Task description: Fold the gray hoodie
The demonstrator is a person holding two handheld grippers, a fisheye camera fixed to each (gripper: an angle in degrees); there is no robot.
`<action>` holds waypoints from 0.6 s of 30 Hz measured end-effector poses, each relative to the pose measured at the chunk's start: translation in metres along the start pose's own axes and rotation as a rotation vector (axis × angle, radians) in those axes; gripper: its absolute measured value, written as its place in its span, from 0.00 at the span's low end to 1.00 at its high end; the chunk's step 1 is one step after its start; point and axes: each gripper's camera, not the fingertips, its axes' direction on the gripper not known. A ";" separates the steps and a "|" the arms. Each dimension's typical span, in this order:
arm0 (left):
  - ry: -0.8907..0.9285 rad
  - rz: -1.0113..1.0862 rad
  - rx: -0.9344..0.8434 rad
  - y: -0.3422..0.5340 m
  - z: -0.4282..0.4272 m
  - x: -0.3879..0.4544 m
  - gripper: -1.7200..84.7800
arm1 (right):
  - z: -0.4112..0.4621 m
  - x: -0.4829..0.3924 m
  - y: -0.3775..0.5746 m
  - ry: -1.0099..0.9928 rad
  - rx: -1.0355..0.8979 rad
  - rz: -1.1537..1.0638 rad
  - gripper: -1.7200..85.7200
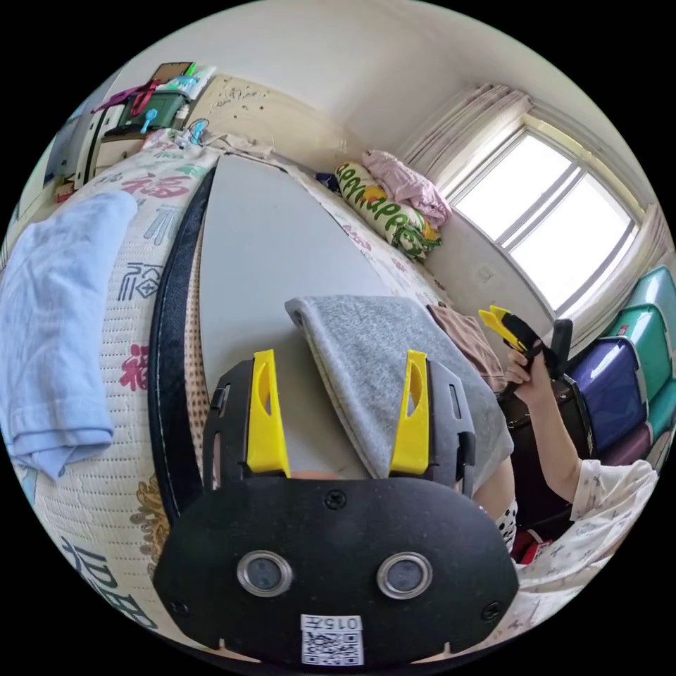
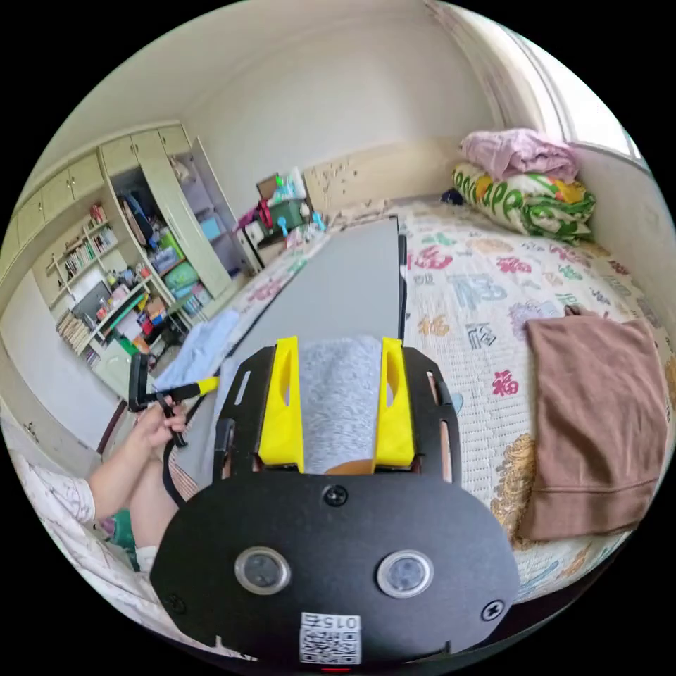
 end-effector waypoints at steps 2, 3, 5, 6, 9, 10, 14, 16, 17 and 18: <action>-0.013 -0.022 -0.027 -0.007 0.006 -0.002 0.30 | 0.073 0.039 -0.014 -0.020 -0.144 -0.004 0.23; -0.017 -0.026 -0.028 -0.008 0.007 -0.003 0.30 | 0.089 0.049 -0.017 -0.031 -0.176 0.001 0.23; -0.007 -0.039 -0.034 -0.012 0.008 -0.003 0.30 | 0.147 0.085 -0.030 -0.043 -0.291 0.029 0.24; 0.003 -0.040 -0.040 -0.012 0.009 -0.002 0.30 | 0.158 0.092 -0.034 -0.043 -0.310 0.029 0.24; 0.007 -0.033 -0.040 -0.015 0.009 0.002 0.29 | 0.204 0.129 -0.047 -0.018 -0.357 0.038 0.23; 0.013 -0.038 -0.038 -0.017 0.008 0.003 0.29 | 0.220 0.150 -0.052 -0.034 -0.373 0.081 0.23; 0.037 -0.036 -0.073 -0.018 0.008 0.011 0.26 | 0.267 0.219 -0.056 -0.157 -0.442 0.180 0.20; 0.052 -0.093 -0.052 -0.012 0.007 0.008 0.21 | 0.283 0.244 -0.054 -0.219 -0.466 0.200 0.18; 0.053 -0.162 -0.035 -0.007 0.005 0.003 0.19 | 0.292 0.260 -0.051 -0.220 -0.478 0.211 0.18; 0.078 -0.191 -0.033 -0.004 0.005 0.000 0.17 | 0.296 0.267 -0.049 -0.217 -0.483 0.215 0.17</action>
